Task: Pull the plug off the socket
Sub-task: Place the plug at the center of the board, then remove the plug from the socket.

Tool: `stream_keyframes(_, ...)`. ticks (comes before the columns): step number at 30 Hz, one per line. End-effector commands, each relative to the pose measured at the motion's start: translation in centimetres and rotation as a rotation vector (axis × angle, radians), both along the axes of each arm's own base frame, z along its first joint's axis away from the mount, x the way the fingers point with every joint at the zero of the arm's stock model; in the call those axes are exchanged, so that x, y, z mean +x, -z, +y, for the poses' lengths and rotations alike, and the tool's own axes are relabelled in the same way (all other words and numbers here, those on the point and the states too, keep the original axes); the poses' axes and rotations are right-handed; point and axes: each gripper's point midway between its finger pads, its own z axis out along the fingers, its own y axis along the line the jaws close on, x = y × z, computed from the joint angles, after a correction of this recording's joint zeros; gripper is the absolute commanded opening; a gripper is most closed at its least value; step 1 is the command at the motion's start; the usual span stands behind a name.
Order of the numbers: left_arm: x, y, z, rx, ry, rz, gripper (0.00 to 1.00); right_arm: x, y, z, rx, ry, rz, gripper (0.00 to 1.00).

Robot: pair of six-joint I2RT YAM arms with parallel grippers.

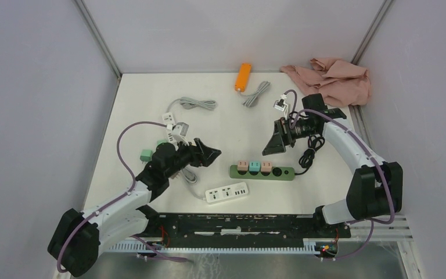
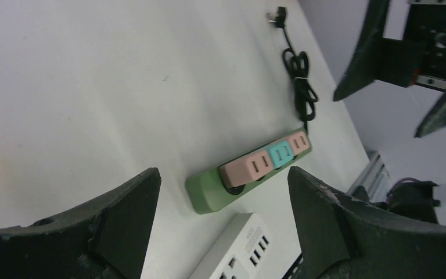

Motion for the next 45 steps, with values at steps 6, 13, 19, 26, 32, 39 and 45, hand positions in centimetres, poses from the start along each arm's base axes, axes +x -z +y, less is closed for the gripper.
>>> stream_keyframes(6, -3.6, -7.8, -4.6, -0.258, 0.359, -0.298, 0.87, -0.4, -3.0, 0.1, 0.060, -0.059, -0.177, 1.00)
stream_keyframes(13, -5.2, -9.3, -5.5, -0.336, 0.434, -0.365, 0.88, -0.6, -3.1, 0.1, 0.070, -0.070, -0.235, 1.00)
stream_keyframes(19, -5.9, -7.8, -7.6, -0.234, 0.492, -0.380, 0.88, -0.7, -2.8, -0.2, 0.056, -0.092, -0.328, 1.00)
stream_keyframes(26, -7.6, -5.0, -10.7, 0.071, 0.564, -0.476, 0.87, -1.5, -1.7, -1.0, 0.015, -0.165, -0.598, 1.00)
stream_keyframes(32, -8.4, -3.9, -10.3, 0.161, 0.627, -0.640, 0.87, -1.8, 1.9, -2.6, -0.126, -0.305, -0.777, 1.00)
stream_keyframes(39, -8.7, -1.6, -9.8, 0.264, 0.688, -0.825, 0.94, -0.9, 6.3, -2.8, -0.284, -0.410, -0.888, 1.00)
stream_keyframes(45, -7.8, -1.0, -10.2, 0.321, 0.689, -0.887, 0.94, 0.1, 7.9, -1.5, -0.336, -0.442, -0.917, 0.96)
